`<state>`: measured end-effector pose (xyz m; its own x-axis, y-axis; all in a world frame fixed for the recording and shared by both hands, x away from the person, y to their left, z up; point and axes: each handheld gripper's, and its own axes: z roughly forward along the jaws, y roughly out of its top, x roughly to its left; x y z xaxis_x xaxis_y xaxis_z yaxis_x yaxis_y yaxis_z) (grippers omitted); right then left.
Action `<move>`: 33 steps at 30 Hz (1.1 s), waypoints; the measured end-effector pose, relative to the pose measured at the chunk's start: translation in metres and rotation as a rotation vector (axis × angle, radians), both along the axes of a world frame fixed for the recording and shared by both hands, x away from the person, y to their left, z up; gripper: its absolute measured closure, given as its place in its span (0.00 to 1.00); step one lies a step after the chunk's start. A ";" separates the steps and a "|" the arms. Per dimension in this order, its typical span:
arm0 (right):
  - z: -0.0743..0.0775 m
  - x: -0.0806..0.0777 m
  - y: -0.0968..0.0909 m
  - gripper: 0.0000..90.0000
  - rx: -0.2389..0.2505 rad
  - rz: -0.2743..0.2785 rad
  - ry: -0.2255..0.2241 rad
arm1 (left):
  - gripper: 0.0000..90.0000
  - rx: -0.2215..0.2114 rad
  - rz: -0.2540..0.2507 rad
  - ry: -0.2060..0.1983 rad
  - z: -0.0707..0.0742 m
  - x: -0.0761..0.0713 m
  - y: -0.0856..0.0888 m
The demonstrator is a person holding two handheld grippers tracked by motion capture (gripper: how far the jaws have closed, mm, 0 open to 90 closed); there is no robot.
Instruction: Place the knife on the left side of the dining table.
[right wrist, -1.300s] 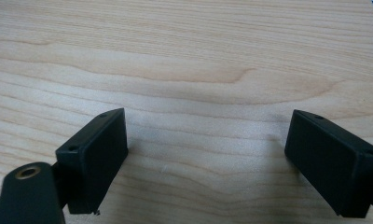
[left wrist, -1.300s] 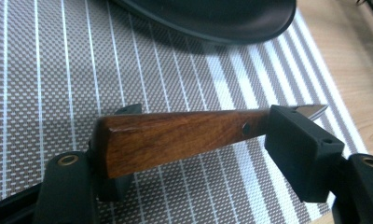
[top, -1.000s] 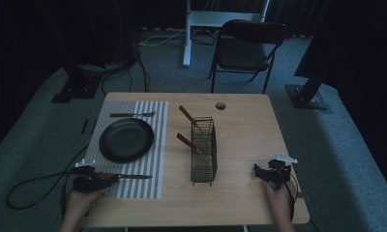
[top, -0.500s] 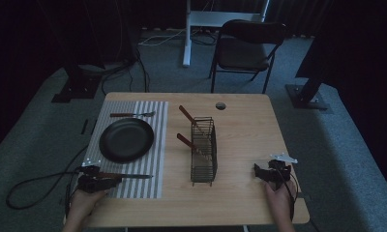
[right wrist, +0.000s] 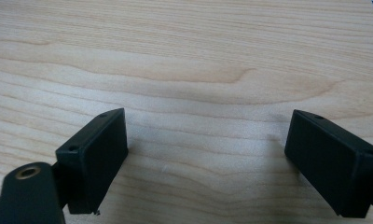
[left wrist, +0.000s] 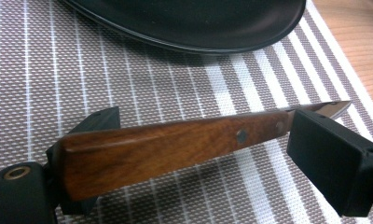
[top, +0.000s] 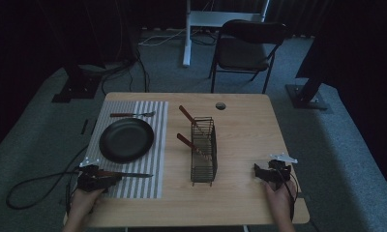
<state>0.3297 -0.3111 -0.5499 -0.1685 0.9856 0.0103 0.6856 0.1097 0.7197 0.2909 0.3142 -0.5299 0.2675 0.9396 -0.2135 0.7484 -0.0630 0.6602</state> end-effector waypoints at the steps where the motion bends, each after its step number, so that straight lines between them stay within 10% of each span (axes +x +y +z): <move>1: 0.000 0.000 0.000 0.13 0.000 0.000 0.000 | 0.12 0.000 0.000 0.000 0.000 0.000 0.000; 4: 0.000 0.000 0.000 0.13 0.000 0.000 0.000 | 0.12 0.024 -0.022 -0.108 -0.003 -0.006 0.004; 8: 0.000 0.000 0.000 0.13 0.000 0.000 0.000 | 0.12 0.070 0.018 -0.147 -0.001 -0.009 0.007; 33: 0.000 0.000 0.000 0.13 0.000 0.000 0.000 | 0.12 0.131 0.039 -0.087 -0.008 -0.038 -0.007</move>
